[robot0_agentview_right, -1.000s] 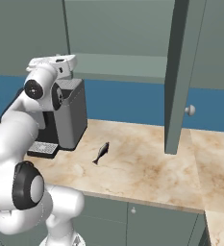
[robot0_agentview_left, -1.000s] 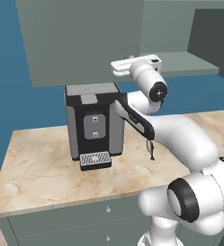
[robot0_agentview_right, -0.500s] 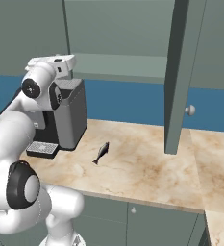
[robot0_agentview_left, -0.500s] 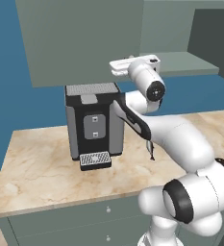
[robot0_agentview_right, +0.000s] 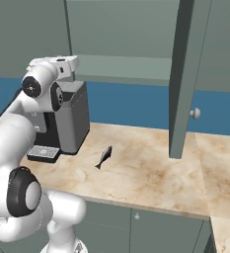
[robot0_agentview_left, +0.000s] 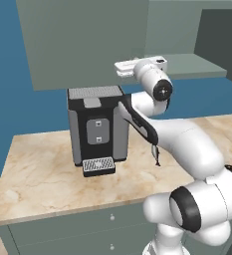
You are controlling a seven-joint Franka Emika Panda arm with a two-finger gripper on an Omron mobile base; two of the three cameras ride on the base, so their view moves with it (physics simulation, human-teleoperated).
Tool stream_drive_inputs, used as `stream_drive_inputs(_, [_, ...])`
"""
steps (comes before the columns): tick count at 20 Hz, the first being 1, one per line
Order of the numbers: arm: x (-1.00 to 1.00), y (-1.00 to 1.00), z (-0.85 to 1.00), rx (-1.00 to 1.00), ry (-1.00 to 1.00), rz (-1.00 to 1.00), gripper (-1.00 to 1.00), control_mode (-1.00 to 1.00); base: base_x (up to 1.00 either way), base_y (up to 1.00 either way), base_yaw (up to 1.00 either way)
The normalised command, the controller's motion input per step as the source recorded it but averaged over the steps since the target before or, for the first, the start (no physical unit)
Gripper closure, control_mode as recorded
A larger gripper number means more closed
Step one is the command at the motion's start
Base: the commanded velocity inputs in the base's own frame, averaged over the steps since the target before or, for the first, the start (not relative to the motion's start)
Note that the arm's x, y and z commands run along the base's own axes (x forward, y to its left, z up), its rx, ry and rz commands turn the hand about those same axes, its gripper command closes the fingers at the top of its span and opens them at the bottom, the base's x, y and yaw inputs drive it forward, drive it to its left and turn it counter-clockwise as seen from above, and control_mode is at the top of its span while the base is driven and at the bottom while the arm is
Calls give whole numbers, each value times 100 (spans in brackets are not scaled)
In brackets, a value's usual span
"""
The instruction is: Retrieve the tupperware from the cabinet, then place the raw meat into the tupperware to avoid contamination.
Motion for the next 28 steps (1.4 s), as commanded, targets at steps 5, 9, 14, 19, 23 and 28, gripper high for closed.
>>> stream_drive_inputs(5, [-1, 1, 0, 0, 10, 0, 100, -100, 0, 0, 0])
stream_drive_inputs(9, [-9, 4, 0, 0, 5, 0, 100, -100, 0, 0, 0])
stream_drive_inputs(14, [-14, 7, 0, 0, 0, 0, 100, -100, 0, 0, 0])
stream_drive_inputs(19, [-22, 9, 0, 0, 0, 0, 100, -100, 0, 0, 0])
stream_drive_inputs(23, [-28, 12, 0, 0, 0, 0, 100, -100, 0, 0, 0])
stream_drive_inputs(28, [-29, 16, 0, 0, 2, 0, 100, -100, 0, 0, 0])
